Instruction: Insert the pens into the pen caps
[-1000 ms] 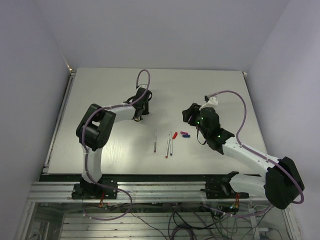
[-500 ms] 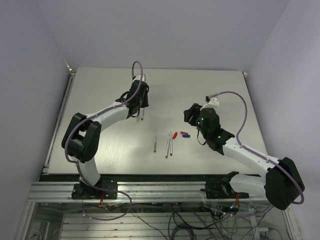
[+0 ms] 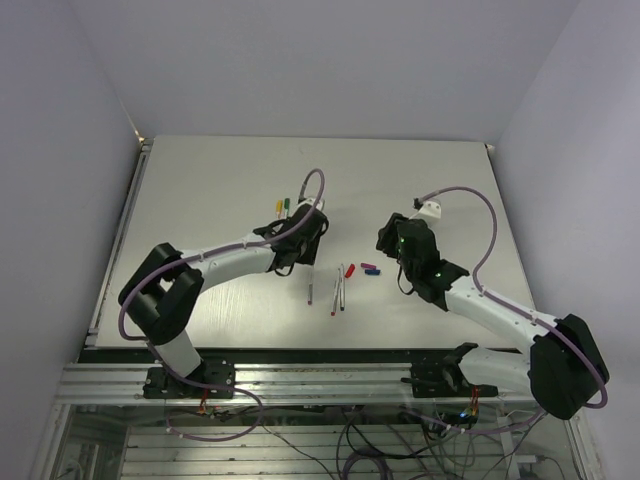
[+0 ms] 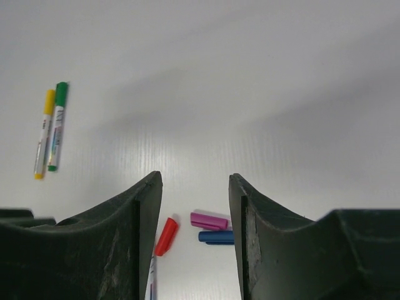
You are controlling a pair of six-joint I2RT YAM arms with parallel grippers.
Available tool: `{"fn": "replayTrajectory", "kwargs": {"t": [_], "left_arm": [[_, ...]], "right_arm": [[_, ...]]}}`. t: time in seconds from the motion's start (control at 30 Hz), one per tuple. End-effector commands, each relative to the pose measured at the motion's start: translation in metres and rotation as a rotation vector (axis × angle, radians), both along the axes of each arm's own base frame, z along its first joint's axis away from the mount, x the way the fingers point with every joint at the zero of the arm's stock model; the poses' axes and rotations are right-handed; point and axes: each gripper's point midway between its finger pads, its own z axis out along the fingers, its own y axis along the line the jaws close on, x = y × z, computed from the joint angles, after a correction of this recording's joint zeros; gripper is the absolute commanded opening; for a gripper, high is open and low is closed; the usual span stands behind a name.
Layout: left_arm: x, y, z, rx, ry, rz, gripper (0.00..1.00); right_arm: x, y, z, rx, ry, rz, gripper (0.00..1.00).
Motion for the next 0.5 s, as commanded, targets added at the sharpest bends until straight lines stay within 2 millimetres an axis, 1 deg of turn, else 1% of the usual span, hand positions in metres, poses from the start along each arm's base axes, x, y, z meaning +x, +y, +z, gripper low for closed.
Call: {"fn": "replayTrajectory", "kwargs": {"t": [0.0, 0.07, 0.1, 0.27, 0.47], "left_arm": [[-0.034, 0.006, -0.011, 0.039, 0.084, -0.018, 0.56], [-0.043, 0.003, -0.015, 0.055, 0.104, -0.04, 0.64], [-0.046, 0.001, -0.017, 0.062, 0.111, -0.049, 0.66], [-0.06, -0.009, -0.027, 0.076, 0.149, -0.09, 0.68], [-0.074, -0.023, -0.04, 0.063, 0.202, -0.134, 0.68]], "right_arm": [[-0.004, -0.018, -0.001, -0.018, -0.012, -0.062, 0.46], [-0.005, -0.019, -0.001, -0.013, -0.018, -0.062, 0.46], [-0.005, -0.019, -0.001, -0.011, -0.023, -0.06, 0.46], [-0.005, -0.019, 0.003, -0.009, -0.04, -0.052, 0.45], [-0.007, -0.021, 0.0, -0.007, -0.039, -0.055, 0.44]]}}
